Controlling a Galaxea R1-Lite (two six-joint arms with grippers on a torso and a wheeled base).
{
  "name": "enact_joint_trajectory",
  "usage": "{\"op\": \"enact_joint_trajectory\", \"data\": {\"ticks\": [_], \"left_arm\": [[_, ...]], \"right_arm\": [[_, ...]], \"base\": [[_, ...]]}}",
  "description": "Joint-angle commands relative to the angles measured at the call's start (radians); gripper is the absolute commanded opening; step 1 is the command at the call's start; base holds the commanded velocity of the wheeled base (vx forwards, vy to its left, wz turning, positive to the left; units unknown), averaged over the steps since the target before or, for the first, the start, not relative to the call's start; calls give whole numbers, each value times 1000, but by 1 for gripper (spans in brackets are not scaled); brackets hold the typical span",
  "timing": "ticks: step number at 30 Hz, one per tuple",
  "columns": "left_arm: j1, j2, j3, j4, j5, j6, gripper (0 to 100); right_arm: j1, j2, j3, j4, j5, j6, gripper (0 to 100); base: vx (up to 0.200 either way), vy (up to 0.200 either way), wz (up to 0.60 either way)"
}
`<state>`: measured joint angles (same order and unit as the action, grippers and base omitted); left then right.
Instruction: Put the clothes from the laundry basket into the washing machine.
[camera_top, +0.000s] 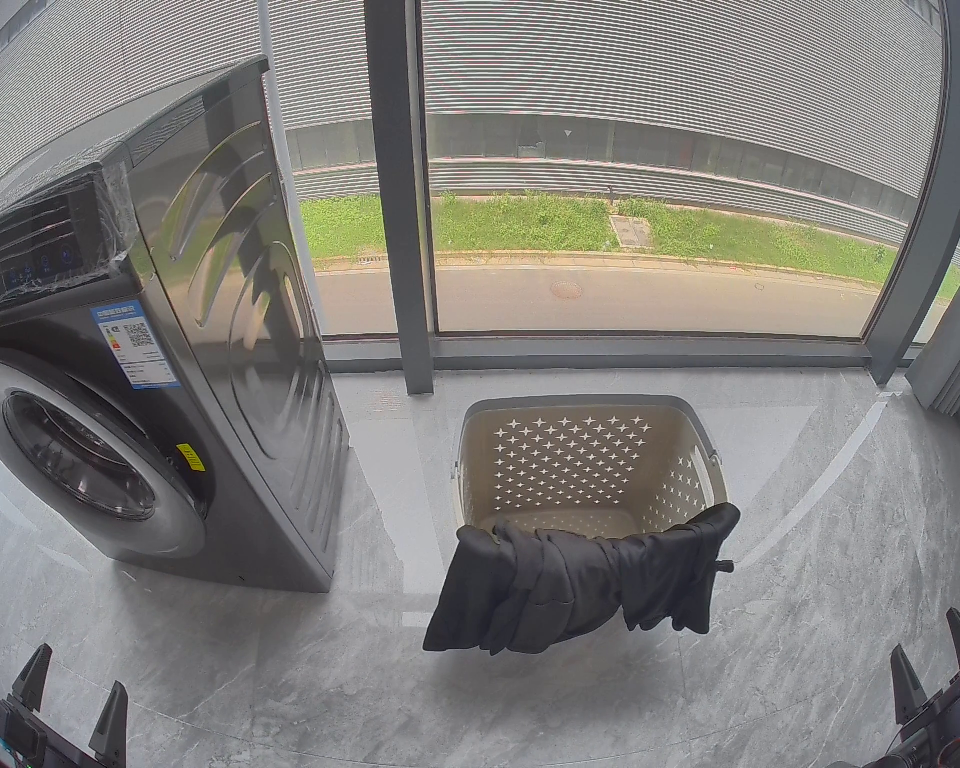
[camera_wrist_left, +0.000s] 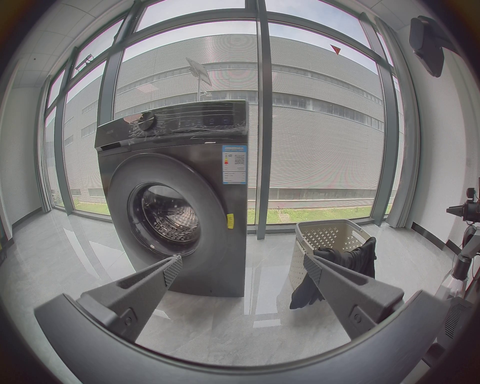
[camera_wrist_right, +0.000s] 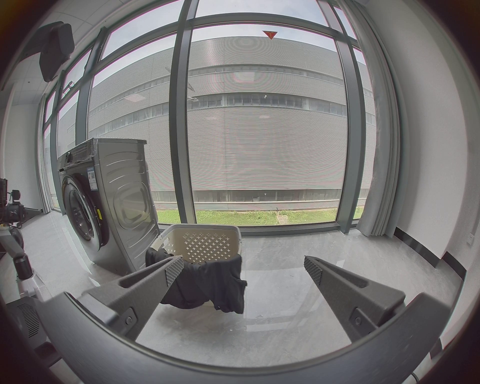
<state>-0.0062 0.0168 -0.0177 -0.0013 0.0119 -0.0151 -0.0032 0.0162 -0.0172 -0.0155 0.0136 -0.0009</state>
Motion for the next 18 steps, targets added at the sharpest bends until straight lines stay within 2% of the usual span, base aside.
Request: {"op": "enact_joint_trajectory", "data": {"ticks": [1, 18], "left_arm": [[0, -17, 16, 0, 0, 0, 100], [0, -17, 18, 0, 0, 0, 100]], "right_arm": [[0, -16, 17, 0, 0, -1, 100], [0, -16, 17, 0, 0, -1, 100]], "base": [[0, 200, 0], [0, 200, 0]]}}
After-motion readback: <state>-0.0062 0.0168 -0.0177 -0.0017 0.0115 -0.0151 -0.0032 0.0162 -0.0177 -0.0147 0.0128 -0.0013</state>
